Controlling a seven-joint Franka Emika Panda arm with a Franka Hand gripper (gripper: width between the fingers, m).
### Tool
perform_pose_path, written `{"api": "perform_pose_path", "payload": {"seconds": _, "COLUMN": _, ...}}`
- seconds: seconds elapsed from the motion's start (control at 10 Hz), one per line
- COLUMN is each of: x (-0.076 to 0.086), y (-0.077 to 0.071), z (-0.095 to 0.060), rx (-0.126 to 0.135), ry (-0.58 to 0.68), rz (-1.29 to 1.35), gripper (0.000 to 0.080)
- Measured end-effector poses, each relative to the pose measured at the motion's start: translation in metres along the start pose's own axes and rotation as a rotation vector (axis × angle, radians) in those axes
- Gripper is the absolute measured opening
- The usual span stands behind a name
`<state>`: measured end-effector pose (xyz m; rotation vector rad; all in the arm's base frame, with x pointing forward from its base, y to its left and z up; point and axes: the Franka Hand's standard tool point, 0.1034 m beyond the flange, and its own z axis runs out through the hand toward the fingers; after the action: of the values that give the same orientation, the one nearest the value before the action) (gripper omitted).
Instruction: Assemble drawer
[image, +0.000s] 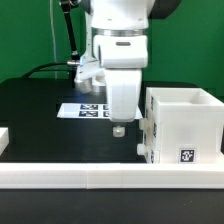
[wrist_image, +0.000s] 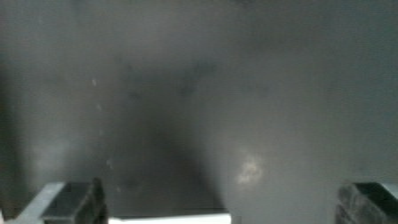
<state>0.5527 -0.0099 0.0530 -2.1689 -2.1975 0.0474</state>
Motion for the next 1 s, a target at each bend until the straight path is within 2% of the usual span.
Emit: {"api": "perform_pose_path", "payload": {"seconds": 1.0, "x": 0.0014, "y": -0.0007, "z": 0.0007, "rx": 0.001, "ry": 0.001, "rz": 0.002, "gripper": 0.0649}}
